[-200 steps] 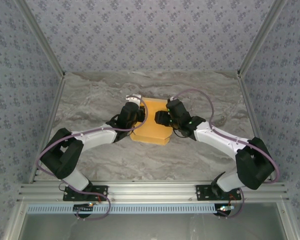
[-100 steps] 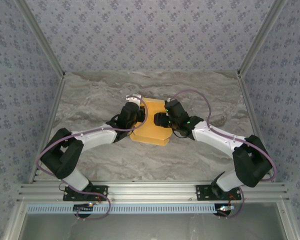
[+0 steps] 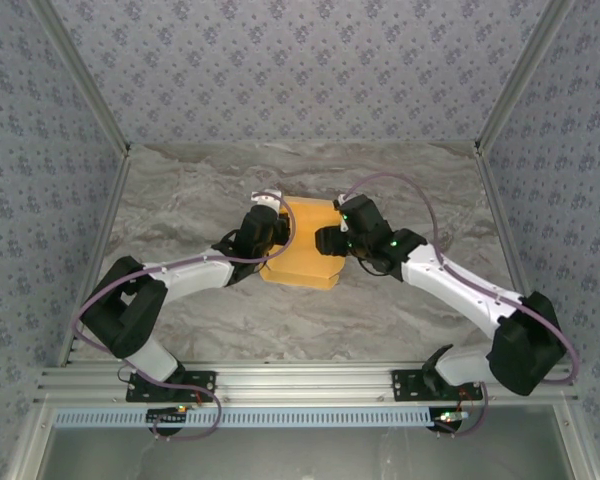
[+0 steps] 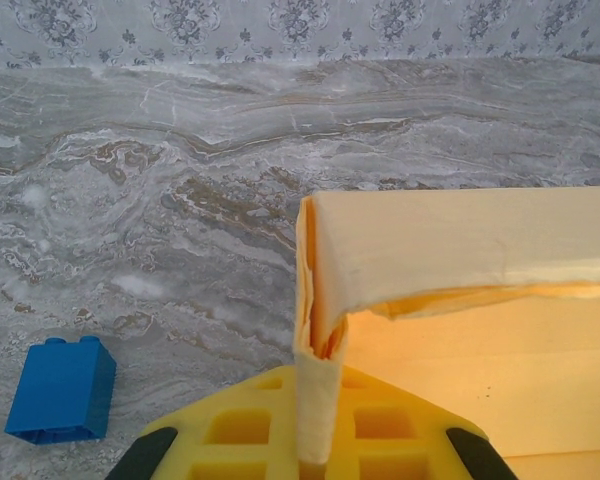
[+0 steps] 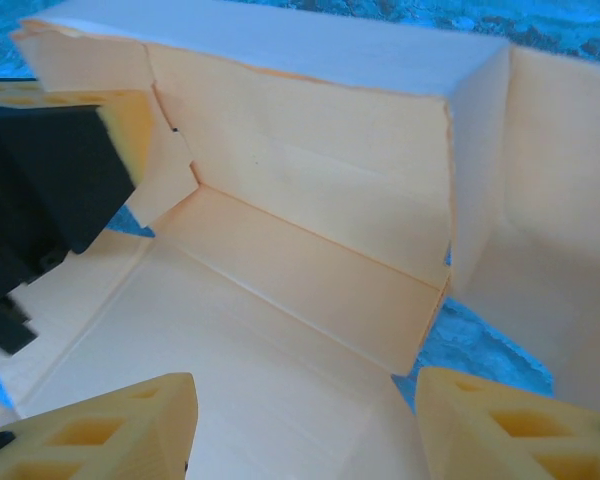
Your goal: Fold the paper box
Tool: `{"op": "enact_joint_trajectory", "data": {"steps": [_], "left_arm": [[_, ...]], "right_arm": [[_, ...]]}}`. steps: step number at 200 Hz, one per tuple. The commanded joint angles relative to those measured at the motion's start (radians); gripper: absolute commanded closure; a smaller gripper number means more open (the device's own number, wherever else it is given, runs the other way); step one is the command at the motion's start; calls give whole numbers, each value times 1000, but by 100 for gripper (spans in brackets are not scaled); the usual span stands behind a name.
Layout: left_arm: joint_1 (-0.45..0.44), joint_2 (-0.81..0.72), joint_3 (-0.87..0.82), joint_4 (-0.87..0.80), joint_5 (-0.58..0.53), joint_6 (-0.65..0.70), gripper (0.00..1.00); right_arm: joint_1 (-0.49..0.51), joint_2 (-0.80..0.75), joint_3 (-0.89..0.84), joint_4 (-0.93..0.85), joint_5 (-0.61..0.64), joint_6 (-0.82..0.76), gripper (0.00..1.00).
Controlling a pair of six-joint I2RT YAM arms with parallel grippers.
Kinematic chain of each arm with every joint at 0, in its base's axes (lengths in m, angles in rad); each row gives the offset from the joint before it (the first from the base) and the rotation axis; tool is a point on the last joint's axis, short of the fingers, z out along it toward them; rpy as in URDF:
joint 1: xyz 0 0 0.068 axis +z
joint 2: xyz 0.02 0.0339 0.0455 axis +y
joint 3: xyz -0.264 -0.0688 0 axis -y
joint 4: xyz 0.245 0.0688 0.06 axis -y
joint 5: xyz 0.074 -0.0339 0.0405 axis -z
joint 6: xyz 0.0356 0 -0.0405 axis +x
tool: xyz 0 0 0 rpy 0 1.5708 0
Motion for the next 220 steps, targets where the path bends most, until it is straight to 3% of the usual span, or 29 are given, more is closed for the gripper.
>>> {"op": "enact_joint_trajectory", "data": {"steps": [1,37,117,174,220], "left_arm": [[4,-44,-7,15,-7,-19,100],[5,-51,-6,7,5,-27,100],[7,-89,-12,-19,14,-29,100],[8,-88,-2,-23,24,-32,100],[7,-94,3,-31,28,-30,100]], "right_arm": [[-19,-68,51,-110,-37,-106,38],[-90,-148,65,-195,-65,-207,38],[-420,-187,-27,-111,-277,-208,43],[-475,-136,-67,-29,-353,-224,49],[-471,-83,-112,87,-494,-225,50]]}}
